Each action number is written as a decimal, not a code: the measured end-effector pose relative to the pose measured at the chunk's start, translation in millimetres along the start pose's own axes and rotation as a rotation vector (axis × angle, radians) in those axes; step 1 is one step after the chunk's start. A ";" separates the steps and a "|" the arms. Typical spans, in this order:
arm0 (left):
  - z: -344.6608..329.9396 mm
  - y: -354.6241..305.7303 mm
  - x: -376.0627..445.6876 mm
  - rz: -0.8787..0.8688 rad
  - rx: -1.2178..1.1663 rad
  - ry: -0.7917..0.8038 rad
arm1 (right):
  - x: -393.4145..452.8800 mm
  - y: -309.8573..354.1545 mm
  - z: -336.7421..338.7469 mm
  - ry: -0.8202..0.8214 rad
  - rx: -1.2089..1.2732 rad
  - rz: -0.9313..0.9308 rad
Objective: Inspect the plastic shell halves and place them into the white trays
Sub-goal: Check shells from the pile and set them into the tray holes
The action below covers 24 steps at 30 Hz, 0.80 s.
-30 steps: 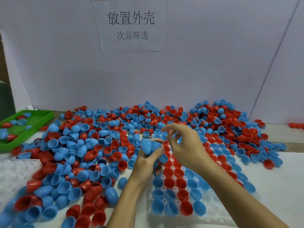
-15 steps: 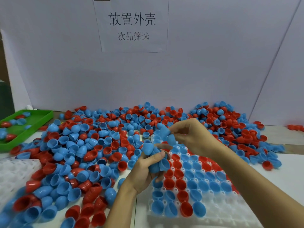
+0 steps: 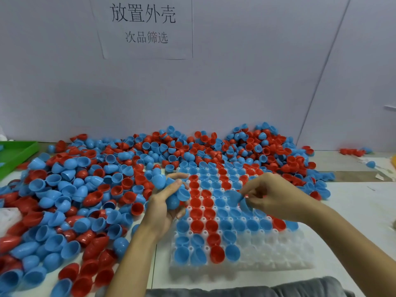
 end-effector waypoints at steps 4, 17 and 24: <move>1.9 1.2 -0.1 0.011 0.010 -0.023 | -12.2 -2.2 -7.7 0.092 -0.031 -0.045; -0.4 0.9 -0.8 0.007 0.033 -0.028 | -37.2 -7.6 -22.6 0.139 -0.034 -0.198; -0.9 1.7 -0.5 0.015 0.012 -0.025 | -36.1 -22.4 -28.7 0.115 -0.063 -0.272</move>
Point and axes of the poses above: each hand's wrist, its own x-axis towards the middle knuckle, its own z-axis out of the back of the hand, y = z × x, the point moved 9 cm from there along x, towards the middle knuckle, and after that the axes turned 9 degrees about z, right-handed, at the moved point
